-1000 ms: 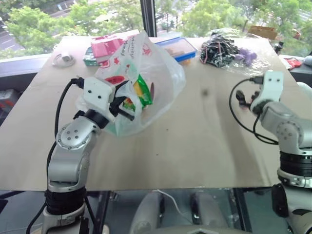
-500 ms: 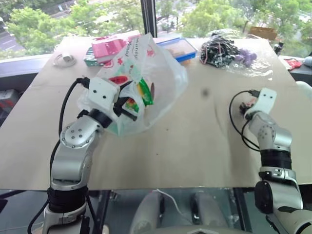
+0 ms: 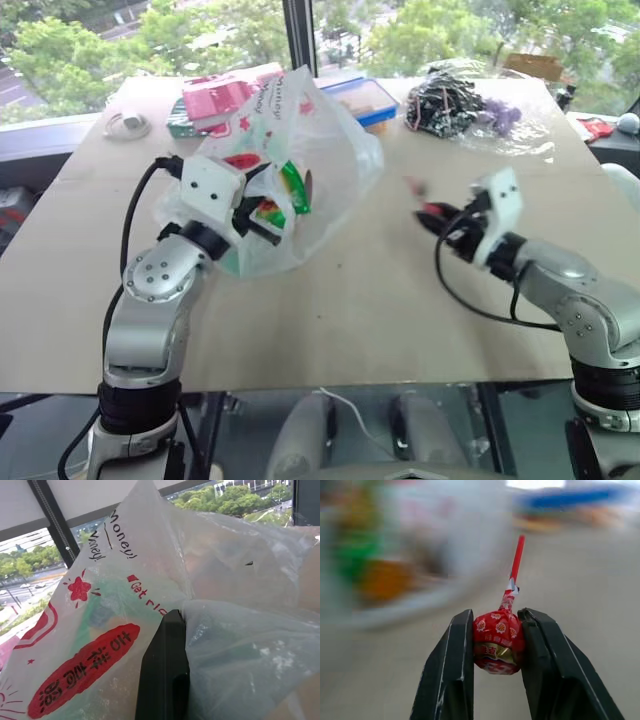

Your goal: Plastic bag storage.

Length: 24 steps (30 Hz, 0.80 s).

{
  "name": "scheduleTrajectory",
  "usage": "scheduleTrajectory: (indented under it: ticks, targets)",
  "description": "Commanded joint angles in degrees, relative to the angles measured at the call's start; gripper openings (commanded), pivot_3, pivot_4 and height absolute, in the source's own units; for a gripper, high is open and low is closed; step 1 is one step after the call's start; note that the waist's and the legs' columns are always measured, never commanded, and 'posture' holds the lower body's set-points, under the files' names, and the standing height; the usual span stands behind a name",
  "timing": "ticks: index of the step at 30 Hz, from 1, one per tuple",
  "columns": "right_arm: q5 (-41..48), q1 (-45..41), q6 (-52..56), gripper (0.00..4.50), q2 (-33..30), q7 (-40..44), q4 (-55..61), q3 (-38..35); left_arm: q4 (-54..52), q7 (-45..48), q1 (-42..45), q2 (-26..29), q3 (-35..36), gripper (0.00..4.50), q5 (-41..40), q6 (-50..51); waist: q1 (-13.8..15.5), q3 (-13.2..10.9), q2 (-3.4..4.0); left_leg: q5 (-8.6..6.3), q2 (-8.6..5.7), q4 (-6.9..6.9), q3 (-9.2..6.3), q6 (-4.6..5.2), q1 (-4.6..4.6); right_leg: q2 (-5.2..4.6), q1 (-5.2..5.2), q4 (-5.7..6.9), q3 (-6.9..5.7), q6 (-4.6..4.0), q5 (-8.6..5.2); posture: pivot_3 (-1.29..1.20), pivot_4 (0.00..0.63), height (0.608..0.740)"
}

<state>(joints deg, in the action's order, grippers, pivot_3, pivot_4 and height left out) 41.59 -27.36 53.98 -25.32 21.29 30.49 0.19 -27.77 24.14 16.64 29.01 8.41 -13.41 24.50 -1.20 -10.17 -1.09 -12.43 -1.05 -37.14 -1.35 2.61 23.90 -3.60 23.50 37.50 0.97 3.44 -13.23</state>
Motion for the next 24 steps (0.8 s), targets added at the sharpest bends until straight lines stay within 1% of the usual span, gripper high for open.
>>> scheduleTrajectory:
  ticks: [1,4,7,10,13,15,16,18,19,20,21,24]
  targets:
    - [-3.0,-6.8,-0.5,0.75,2.7,0.6,-4.7,5.3,-3.3,1.6,0.0,0.6,1.8,0.00,-3.5,1.0,0.1,0.0,0.00,0.00,0.01,-0.02,0.00,0.00,-0.04,0.00,-0.04,0.00,-0.01,0.00,0.00,0.00,0.150,0.740]
    - [-8.8,-16.4,-4.6,0.75,9.4,0.0,-19.2,9.5,-6.4,3.5,-1.9,2.1,4.6,0.00,-8.1,4.1,0.0,0.0,-0.02,0.00,0.00,-0.07,0.04,-0.01,-0.06,-0.01,-0.04,0.00,0.03,-0.20,-0.10,0.00,0.150,0.740]
    - [-14.9,-23.1,-9.9,0.75,14.0,1.6,-32.9,13.0,-7.4,3.7,-2.4,3.4,6.3,0.00,-9.1,4.6,0.3,0.0,-0.03,0.01,-0.04,-0.01,0.06,-0.04,-0.01,-0.01,0.09,0.08,0.08,-0.03,0.01,0.00,0.150,0.740]
    - [-20.9,-31.0,-17.8,0.75,19.1,0.7,-52.0,13.2,-8.3,2.9,-2.5,3.8,7.2,0.00,-9.5,4.8,0.3,0.0,-0.02,0.01,-0.12,0.07,0.04,-0.06,0.05,-0.04,0.15,0.07,0.08,-0.03,0.02,0.00,0.150,0.740]
    - [-25.9,-37.9,-27.8,0.75,22.8,2.5,-69.4,12.9,-9.3,2.0,-3.3,3.6,7.5,0.00,-9.7,5.0,0.4,0.0,-0.03,0.02,-0.23,0.11,0.01,-0.08,0.07,-0.10,0.18,0.06,0.08,-0.04,0.02,0.00,0.150,0.740]
    - [-28.5,-42.0,-34.2,1.83,25.1,4.6,-79.1,12.8,-9.6,1.2,-3.5,3.2,7.2,0.00,-9.6,5.1,0.3,0.0,-0.03,0.12,-0.27,0.16,0.00,-0.26,0.08,-0.13,0.19,0.01,0.08,-0.04,0.02,0.00,0.150,0.740]
    - [-29.5,-43.4,-36.7,2.13,25.9,6.0,-82.1,13.0,-9.6,0.9,-3.6,3.1,7.0,0.00,-9.6,5.1,0.2,0.0,-0.03,0.12,-0.29,0.21,0.01,-0.26,0.08,-0.13,0.20,0.00,0.10,-0.04,0.03,0.00,0.150,0.740]
    - [-32.0,-45.1,-40.4,3.01,26.6,6.5,-85.3,13.1,-9.3,0.1,-3.4,2.7,6.8,0.00,-9.6,5.4,0.0,0.0,-0.02,0.13,-0.29,0.36,-0.01,-0.28,0.07,-0.13,0.25,-0.04,0.10,-0.04,0.03,0.00,0.150,0.740]
    - [-33.3,-45.3,-41.4,3.58,26.4,6.1,-84.8,13.3,-8.7,-0.3,-3.0,2.6,6.9,0.00,-9.6,5.6,0.0,0.0,-0.02,0.14,-0.29,0.42,-0.03,-0.30,0.07,-0.12,0.28,-0.04,0.09,-0.05,0.02,0.00,0.150,0.740]
    - [-33.8,-43.9,-40.0,3.97,25.3,7.2,-80.2,13.5,-7.8,-1.0,-2.5,2.1,7.2,0.00,-9.7,5.8,0.1,0.0,-0.01,0.16,-0.28,0.49,-0.06,-0.32,0.08,-0.12,0.30,-0.05,0.07,-0.05,0.02,0.00,0.150,0.740]
    - [-34.1,-42.6,-38.8,3.97,24.6,8.2,-76.7,13.6,-7.2,-1.5,-2.2,1.8,7.4,0.00,-9.7,6.0,0.3,0.0,-0.01,0.18,-0.28,0.55,-0.10,-0.35,0.08,-0.12,0.31,-0.07,0.04,-0.05,0.02,0.00,0.150,0.740]
    - [-29.9,-33.0,-26.2,3.97,19.6,11.6,-50.3,12.5,-5.4,-2.3,-1.3,1.1,7.5,0.00,-9.7,5.9,0.7,0.0,-0.02,0.17,-0.27,0.61,-0.19,-0.34,0.09,-0.14,0.29,-0.13,-0.04,-0.06,0.01,0.00,0.150,0.740]
